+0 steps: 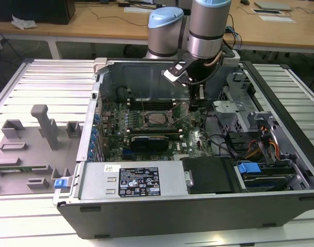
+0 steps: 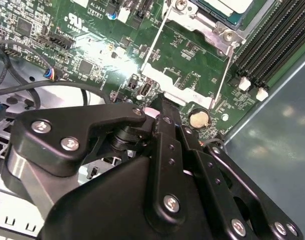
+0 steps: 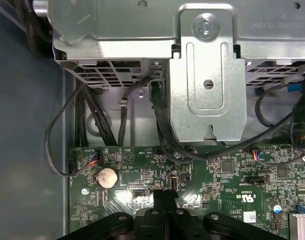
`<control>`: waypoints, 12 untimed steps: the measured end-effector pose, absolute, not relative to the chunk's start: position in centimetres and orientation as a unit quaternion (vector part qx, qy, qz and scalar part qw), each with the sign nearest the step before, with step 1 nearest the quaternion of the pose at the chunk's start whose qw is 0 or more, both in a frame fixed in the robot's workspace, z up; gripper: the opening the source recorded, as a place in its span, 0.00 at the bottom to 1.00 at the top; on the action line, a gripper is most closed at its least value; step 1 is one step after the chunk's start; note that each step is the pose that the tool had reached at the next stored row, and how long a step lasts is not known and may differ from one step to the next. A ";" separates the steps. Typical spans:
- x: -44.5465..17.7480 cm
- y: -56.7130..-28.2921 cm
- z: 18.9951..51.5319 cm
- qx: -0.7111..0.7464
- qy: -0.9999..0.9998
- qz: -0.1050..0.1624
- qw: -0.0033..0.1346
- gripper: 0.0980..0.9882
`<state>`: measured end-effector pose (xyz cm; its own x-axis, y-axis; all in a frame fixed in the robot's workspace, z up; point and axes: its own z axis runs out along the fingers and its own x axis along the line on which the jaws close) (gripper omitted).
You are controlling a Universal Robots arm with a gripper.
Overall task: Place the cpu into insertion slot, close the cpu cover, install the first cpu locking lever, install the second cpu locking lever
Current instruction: 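Close the cpu cover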
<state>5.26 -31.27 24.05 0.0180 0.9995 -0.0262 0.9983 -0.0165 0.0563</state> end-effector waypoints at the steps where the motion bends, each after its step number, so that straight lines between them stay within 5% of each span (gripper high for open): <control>1: 5.3 -31.3 24.0 0.713 0.701 0.010 0.029 0.01; 7: 5.3 -31.3 24.0 0.713 0.701 -0.001 0.018 0.01; 12: 5.4 -31.3 23.9 0.712 0.701 -0.040 -0.021 0.01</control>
